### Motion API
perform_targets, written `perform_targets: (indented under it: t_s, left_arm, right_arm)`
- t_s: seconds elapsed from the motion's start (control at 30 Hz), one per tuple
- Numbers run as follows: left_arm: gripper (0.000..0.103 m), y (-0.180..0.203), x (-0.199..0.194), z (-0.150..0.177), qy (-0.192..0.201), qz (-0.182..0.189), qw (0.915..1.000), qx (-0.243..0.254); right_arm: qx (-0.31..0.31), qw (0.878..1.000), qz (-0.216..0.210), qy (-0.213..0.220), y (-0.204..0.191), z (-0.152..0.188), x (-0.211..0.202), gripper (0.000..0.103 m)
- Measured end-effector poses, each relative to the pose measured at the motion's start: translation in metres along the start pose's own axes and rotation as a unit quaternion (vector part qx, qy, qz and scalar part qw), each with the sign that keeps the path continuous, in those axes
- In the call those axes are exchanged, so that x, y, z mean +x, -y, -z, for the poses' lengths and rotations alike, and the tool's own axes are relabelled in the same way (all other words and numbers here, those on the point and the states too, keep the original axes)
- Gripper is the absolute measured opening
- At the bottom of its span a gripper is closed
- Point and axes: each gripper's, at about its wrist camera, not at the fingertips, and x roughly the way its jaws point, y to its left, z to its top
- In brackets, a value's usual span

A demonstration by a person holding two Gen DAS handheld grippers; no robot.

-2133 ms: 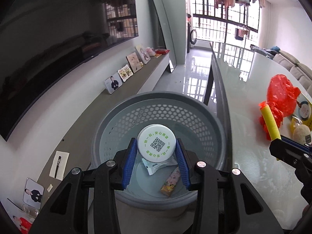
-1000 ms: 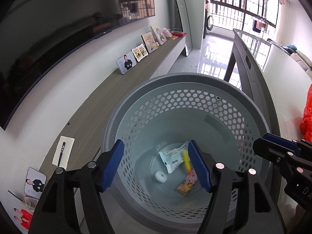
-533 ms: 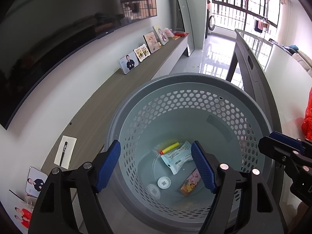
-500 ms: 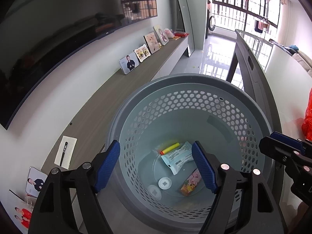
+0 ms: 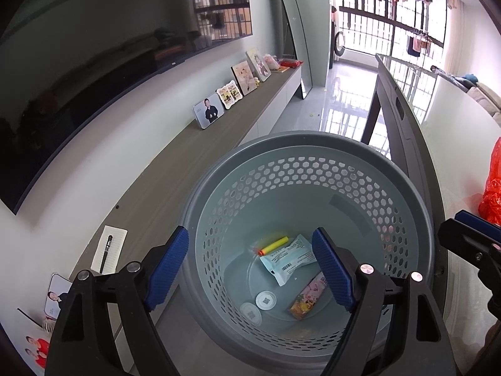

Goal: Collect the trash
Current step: 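Withdraw both tools from the basket toward the table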

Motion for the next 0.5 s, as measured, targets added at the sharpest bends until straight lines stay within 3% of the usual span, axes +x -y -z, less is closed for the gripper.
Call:
perform_targets:
  t_s: [0.5]
  left_arm:
    - [0.082,0.031,-0.033,-0.009,0.042,0.032,0.9981,0.031]
  right_arm:
    - [0.04,0.998,0.041,0.033,0.028,0.032,-0.062,0.043]
